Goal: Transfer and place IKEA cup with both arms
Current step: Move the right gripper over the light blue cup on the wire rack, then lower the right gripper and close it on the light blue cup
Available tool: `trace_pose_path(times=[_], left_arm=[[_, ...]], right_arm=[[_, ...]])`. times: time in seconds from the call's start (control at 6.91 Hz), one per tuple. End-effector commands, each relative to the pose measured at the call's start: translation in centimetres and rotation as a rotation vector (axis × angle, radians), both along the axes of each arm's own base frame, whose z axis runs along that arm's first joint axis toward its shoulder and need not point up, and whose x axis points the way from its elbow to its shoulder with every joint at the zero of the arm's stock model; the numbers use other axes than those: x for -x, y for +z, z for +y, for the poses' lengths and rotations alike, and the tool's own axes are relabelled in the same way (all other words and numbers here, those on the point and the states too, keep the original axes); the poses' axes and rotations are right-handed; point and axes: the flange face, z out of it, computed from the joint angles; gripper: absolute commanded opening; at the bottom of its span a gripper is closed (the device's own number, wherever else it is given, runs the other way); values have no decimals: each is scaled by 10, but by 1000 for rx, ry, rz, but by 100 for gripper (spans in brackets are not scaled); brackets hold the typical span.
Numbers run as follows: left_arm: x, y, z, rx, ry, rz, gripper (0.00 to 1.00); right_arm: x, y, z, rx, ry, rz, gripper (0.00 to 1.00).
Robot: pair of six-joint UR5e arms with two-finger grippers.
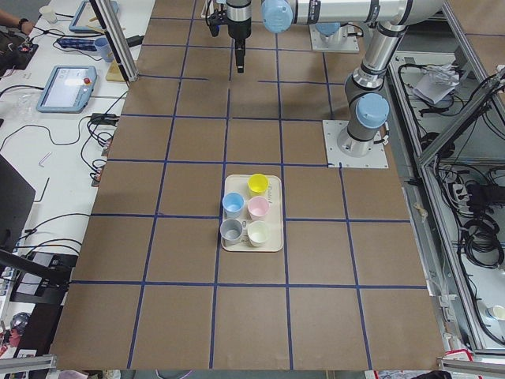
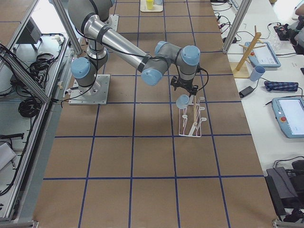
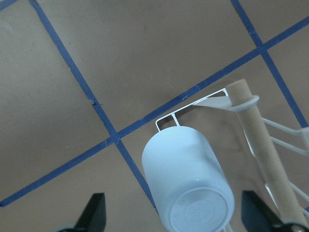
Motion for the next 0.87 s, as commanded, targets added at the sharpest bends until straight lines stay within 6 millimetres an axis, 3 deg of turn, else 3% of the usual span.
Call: trace_pose_path(times=[0.0,0.72], left_arm=[[-1,0,0,0,1,-5,100],[0,-1,0,-2,-4,-7,100]], right_arm=[[3,-14,-5,-8,0,-4,100],[7,-34,-11,-15,0,-6,100]])
